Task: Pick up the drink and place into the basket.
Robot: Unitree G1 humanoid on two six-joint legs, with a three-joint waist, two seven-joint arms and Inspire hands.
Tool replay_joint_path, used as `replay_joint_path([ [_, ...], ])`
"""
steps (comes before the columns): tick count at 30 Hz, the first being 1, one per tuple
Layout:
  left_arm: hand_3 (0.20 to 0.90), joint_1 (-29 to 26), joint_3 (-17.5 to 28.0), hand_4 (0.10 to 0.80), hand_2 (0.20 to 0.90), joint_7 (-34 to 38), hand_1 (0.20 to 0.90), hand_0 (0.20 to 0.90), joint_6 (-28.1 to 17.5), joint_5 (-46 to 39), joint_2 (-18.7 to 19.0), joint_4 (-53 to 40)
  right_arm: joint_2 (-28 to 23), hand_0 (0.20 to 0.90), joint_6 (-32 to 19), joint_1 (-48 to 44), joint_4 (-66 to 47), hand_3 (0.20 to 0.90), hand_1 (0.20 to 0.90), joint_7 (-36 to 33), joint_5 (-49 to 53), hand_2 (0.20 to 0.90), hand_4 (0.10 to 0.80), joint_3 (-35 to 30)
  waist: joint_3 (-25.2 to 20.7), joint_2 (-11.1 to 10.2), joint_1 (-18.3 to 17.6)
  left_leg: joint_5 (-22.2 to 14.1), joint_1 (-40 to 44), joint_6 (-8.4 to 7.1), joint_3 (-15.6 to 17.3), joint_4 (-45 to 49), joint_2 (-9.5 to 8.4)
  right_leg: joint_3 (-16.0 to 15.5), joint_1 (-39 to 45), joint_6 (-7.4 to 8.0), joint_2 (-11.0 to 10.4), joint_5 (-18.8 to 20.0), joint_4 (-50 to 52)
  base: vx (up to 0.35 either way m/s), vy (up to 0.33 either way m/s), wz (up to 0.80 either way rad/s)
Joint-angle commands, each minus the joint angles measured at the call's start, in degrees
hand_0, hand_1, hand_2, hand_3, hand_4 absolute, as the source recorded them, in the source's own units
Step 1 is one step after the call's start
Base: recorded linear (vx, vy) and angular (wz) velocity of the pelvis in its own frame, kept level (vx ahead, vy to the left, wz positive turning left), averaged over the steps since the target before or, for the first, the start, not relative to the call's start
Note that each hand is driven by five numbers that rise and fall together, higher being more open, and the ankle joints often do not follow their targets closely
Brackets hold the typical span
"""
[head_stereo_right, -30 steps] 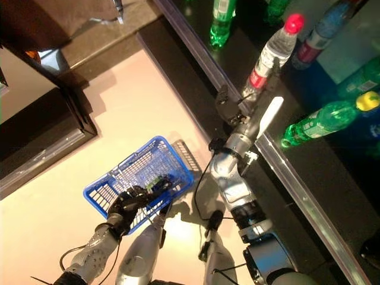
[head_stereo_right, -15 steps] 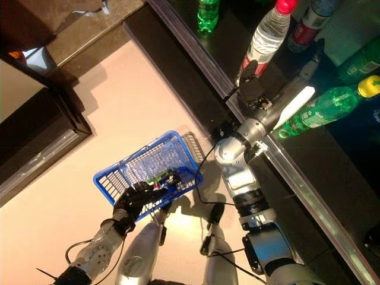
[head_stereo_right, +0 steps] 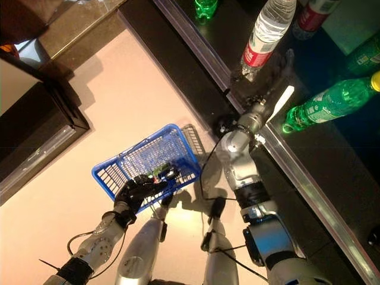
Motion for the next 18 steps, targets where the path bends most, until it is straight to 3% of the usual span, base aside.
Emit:
replay_joint_path([
  [1, 0.200, -1.75, 1.85, 0.100, 0.300, -2.39, 0.300, 0.300, -11.42, 2.45, 2.35, -14.63, -5.23, 0.900, -6.24, -9.70, -3.60, 0.900, 0.900, -0.71, -1.53, 0.900, 0.800, -0.27, -0.92, 1.72, 0.99, -1.56, -2.38, 3.29, 0.21, 2.28, -2.38, 2.43, -2.33, 0.58, -3.75, -0.95, 5.96, 0.000, 0.000, 0.00],
  [10, 0.200, -0.95, 1.46, 0.100, 0.300, -1.68, 0.300, 0.300, -11.74, 2.20, 3.04, -15.33, -6.61, 0.900, -6.42, -12.25, -3.38, 0.900, 0.900, -5.03, -1.85, 0.900, 0.800, -1.00, -0.92, 2.13, 1.10, -1.36, -5.26, 3.58, -0.01, 3.06, -2.87, 3.01, -5.58, 0.99, -4.08, -0.33, 6.77, 0.023, 0.005, 0.00],
  [18, 0.200, -0.82, 1.26, 0.100, 0.300, -1.85, 0.300, 0.300, -11.96, 1.58, 3.47, -16.08, -7.66, 0.900, -6.67, -14.13, -1.22, 0.900, 0.900, -2.29, 1.45, 0.900, 0.800, -0.37, -0.92, 2.71, 1.10, -1.13, -7.86, 3.60, 0.14, 3.95, -3.16, 3.54, -8.29, 1.19, -4.35, 0.12, 7.31, 0.002, 0.001, -0.01],
])
